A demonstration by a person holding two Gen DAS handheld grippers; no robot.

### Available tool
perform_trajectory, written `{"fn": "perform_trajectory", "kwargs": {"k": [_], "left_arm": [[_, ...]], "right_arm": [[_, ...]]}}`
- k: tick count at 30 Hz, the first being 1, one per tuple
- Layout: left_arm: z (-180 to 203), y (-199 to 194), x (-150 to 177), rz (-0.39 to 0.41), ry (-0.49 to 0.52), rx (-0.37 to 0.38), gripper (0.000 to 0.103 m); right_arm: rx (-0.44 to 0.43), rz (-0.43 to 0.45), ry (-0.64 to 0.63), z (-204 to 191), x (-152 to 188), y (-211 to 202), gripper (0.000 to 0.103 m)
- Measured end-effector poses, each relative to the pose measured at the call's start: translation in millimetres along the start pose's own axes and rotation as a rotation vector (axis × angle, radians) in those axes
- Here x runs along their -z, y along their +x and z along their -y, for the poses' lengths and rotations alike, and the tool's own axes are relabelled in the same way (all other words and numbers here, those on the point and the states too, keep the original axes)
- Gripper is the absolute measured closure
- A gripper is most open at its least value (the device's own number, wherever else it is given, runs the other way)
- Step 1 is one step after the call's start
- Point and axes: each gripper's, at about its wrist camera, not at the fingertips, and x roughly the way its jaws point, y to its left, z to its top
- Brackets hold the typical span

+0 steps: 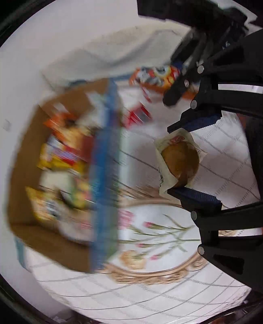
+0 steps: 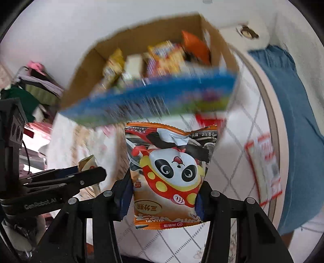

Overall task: Organize snacks
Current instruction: 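Carry the egg and panda bag into the box and open both grippers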

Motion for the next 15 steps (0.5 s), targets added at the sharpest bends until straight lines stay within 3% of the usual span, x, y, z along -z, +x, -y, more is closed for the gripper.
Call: {"fn": "perform_trajectory", "kwargs": {"k": [4, 7, 11, 15], "left_arm": [[7, -37, -66, 0.070, 0.032, 0.014, 0.053], [4, -49, -109, 0.107, 0.069, -0.047, 0.053], [-19, -39, -155, 0.085, 0.061, -0.111, 0.053], [-50, -13, -186, 0.026, 0.021, -0.187, 0.053]], "right_arm": [[-0.040, 0.059, -0.007, -5, -45, -22, 0.050], [-0.025, 0.099, -0.021, -3, -86, -27, 0.050], [0.018, 0.107, -0.022, 9, -135, -13, 0.050], [0.066, 0.055, -0.020, 23, -177, 16, 0.050]]}}
